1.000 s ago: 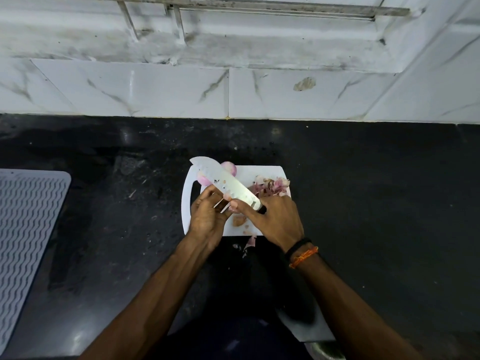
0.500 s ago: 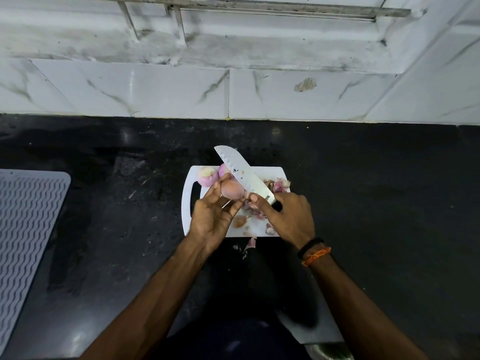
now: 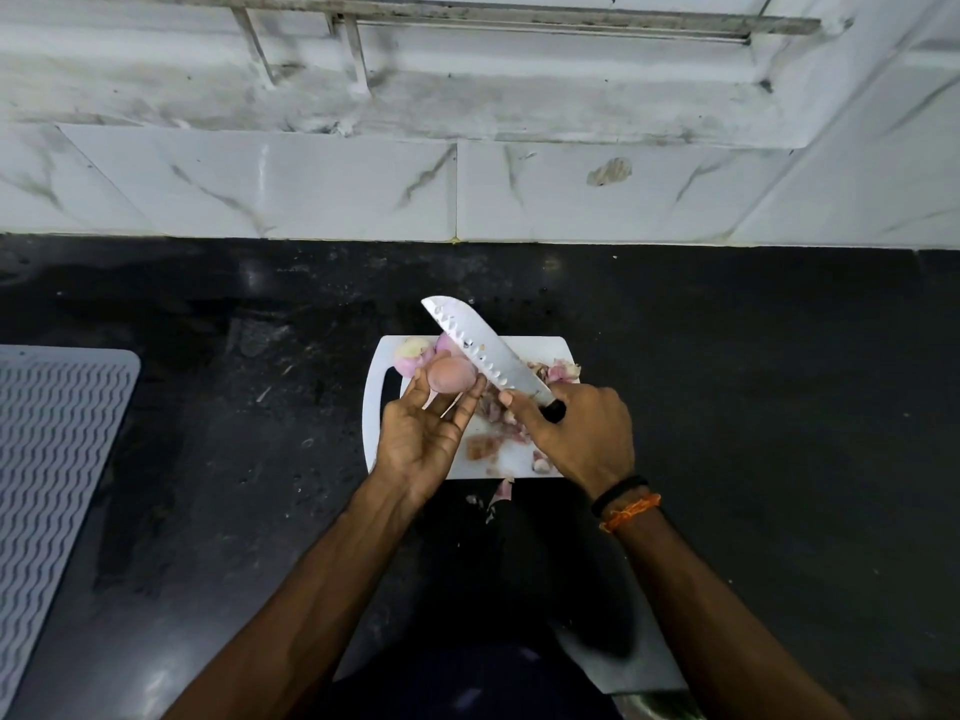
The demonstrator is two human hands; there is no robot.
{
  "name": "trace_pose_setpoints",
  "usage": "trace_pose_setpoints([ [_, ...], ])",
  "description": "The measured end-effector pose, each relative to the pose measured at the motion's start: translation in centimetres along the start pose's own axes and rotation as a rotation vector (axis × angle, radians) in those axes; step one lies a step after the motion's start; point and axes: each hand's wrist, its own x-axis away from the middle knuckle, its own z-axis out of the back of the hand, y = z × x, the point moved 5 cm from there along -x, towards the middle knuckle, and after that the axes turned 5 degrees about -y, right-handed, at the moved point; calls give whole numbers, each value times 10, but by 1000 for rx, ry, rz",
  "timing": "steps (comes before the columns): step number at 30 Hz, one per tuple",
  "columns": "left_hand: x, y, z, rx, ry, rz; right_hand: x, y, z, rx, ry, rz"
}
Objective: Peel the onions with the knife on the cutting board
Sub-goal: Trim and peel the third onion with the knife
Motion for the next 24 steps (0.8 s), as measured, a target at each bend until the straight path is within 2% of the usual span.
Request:
trace_pose_setpoints([
  [9,-1,-6,0,51,7,95,-5,-8,-1,-120,-17,-16],
  [16,1,-4,-3,-46,-73,39,-2,-14,-6,-130,-39,-42],
  [24,2,0,-4,-109,-89,-37,7,-18,-7,-33,-21,75],
])
